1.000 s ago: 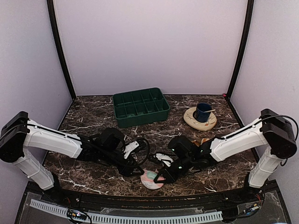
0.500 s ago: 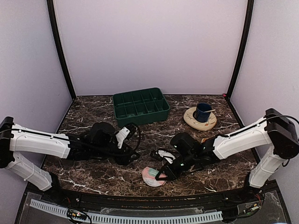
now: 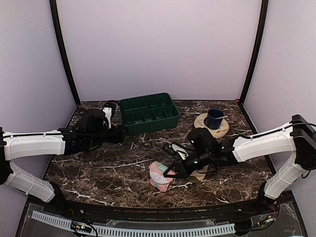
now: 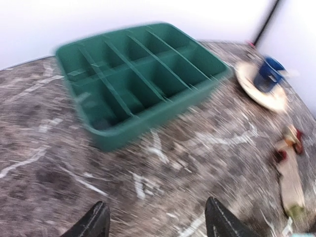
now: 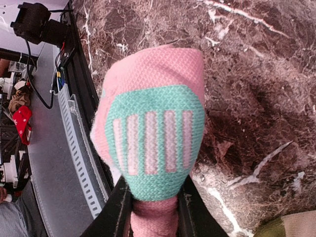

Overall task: Roll the socks
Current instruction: Move the storage box to the center of the board.

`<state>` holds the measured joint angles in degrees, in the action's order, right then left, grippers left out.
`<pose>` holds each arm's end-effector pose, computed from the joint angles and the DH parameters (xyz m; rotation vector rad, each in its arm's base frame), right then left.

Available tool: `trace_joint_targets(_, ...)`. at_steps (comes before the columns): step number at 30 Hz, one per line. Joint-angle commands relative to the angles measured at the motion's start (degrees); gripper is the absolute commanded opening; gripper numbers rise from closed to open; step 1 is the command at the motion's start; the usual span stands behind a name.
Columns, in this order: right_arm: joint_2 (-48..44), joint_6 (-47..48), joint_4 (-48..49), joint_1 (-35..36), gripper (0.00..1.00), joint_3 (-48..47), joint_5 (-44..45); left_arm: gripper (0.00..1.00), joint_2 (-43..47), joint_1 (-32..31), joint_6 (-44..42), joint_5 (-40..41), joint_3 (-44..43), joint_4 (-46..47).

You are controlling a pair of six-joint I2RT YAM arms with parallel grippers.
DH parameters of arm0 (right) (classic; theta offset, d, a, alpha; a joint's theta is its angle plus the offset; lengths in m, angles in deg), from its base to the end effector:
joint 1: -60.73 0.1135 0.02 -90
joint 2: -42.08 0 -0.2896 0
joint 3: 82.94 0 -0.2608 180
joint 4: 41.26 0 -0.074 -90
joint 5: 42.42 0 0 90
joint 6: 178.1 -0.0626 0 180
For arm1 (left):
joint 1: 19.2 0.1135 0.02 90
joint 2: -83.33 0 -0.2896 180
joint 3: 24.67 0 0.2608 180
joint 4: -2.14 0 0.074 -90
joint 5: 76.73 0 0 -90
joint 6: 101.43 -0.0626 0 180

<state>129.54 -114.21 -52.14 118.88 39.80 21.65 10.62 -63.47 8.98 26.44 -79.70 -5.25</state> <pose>0.1513 0.2954 0.1860 -0.9533 2.3597 1.2045 0.2281 -0.2024 0.2536 0.2731 2.0120 -0.4917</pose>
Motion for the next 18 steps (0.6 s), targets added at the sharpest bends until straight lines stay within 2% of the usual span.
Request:
trace_joint_targets(1, -2.1, -1.0, 3.0, -1.8, 0.0, -2.9, 0.3, 0.7, 0.9, 4.9, 1.4, 6.3, -4.0, -0.5)
trace_joint_targets(8, -1.8, 0.1, 2.7, -4.1, 0.0, -7.2, 2.6, 0.72, -10.1, 14.2, -0.1, 2.8, -13.6, -2.9)
trace_joint_targets(9, -1.7, 0.4, 2.3, -4.2, 0.0, -7.9, 3.1, 0.71, -12.0, 15.2, -0.3, 1.4, -15.2, -3.3)
trace_joint_targets(13, -0.5, 2.3, -0.4, -4.5, 0.0, -11.2, 5.6, 0.54, -19.5, 19.2, 1.0, -4.9, -21.6, -7.2)
trace_joint_targets(18, 0.4, 3.4, -1.3, -4.8, 0.0, -12.7, 7.2, 0.54, -26.4, 21.6, 1.2, -9.9, -29.4, -11.3)
